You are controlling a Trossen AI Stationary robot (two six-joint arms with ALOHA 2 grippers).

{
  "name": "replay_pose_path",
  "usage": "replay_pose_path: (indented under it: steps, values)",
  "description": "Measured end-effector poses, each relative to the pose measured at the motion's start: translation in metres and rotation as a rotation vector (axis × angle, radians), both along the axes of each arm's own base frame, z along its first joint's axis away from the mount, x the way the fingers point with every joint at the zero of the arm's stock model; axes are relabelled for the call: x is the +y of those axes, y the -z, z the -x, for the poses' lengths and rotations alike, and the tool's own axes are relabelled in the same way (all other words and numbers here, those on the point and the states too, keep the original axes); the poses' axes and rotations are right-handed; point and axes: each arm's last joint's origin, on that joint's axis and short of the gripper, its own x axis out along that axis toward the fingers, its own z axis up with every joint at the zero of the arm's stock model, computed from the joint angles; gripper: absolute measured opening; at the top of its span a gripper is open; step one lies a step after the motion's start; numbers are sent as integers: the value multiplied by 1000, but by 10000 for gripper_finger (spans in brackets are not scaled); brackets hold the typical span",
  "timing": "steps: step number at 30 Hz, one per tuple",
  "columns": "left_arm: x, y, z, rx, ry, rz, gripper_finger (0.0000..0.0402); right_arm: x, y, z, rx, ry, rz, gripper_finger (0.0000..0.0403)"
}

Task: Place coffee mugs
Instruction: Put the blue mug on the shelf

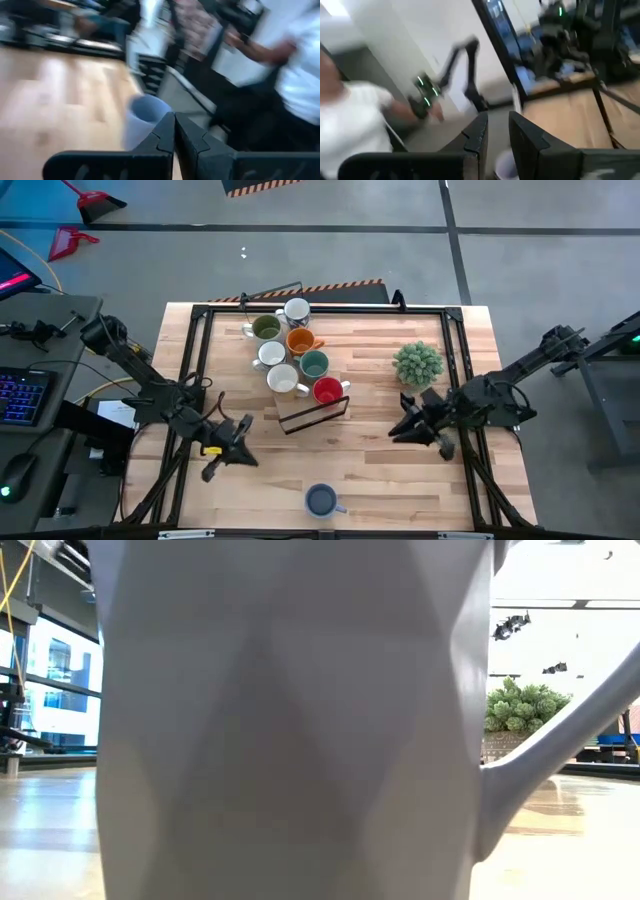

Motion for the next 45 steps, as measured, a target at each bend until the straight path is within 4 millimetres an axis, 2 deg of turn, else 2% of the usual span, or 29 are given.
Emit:
replay_pose_path:
  steps: [3, 7, 12, 17, 23, 30, 34, 40, 45]
  values:
    - [-3, -1, 6, 9, 116, -8, 1, 11, -15, -18, 168, -4, 122, 62]
    - [-1, 0, 11, 54, 118, -9, 0, 28, -18, -48, 396, -7, 200, 62]
    - [-1, -1, 18, 95, 139, 22, 0, 51, -22, -87, 500, -23, 250, 62]
    - [-4, -6, 29, 91, 237, 35, 0, 72, -23, -127, 566, -11, 245, 62]
    - [-3, -4, 46, 174, 296, 26, 0, 92, -13, -175, 784, -18, 167, 62]
    - [0, -10, 61, 171, 359, 36, 0, 112, 7, -218, 1015, -76, 223, 71]
    - [3, -15, 68, 151, 387, 57, 0, 117, 22, -238, 1121, -52, 270, 109]
    - [6, -18, 75, 149, 410, 81, 0, 118, 40, -261, 1183, -18, 293, 180]
    - [6, -16, 77, 175, 402, 64, 0, 119, 56, -269, 1235, -50, 286, 203]
